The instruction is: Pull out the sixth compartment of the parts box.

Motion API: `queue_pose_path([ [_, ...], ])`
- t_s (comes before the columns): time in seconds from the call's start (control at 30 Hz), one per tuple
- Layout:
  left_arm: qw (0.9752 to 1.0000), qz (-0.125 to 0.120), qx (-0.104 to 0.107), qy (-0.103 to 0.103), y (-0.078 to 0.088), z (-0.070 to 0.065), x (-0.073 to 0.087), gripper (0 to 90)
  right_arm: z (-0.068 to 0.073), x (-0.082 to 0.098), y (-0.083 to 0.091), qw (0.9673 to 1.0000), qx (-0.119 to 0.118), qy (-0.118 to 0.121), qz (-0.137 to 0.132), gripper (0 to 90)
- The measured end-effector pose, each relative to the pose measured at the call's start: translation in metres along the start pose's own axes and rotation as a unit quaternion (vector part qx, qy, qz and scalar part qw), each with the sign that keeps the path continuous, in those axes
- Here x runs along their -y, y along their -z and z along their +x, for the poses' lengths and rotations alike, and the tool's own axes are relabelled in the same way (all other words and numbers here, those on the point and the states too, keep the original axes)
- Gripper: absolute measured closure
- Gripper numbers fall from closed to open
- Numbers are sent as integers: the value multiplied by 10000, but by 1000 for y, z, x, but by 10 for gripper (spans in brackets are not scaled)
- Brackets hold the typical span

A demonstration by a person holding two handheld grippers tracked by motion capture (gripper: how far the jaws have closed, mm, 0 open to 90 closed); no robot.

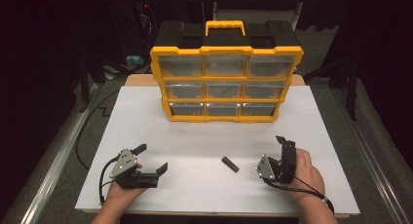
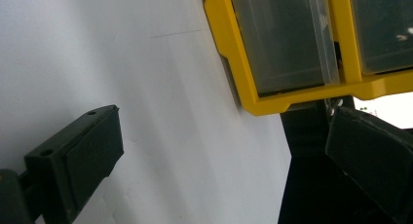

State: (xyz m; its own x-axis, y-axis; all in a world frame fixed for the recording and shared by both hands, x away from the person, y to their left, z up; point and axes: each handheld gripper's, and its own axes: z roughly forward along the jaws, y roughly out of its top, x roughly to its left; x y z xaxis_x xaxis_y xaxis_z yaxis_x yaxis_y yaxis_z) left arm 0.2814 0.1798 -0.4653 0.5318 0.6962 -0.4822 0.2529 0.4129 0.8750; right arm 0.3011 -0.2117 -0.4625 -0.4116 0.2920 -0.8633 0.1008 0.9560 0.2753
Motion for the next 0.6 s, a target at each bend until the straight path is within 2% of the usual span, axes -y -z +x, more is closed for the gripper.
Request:
queue_pose_path([
  [0.07,10000,3,1,-1,0,0,0,6,0,-1,0,9998,74,154,-32,5],
  [0.33,10000,3,16,-3,0,0,0,5,3,-5,2,9987,220,461,-12,18],
  [0.6,10000,9,27,-11,0,0,0,2,6,-6,2,9976,272,630,50,60],
])
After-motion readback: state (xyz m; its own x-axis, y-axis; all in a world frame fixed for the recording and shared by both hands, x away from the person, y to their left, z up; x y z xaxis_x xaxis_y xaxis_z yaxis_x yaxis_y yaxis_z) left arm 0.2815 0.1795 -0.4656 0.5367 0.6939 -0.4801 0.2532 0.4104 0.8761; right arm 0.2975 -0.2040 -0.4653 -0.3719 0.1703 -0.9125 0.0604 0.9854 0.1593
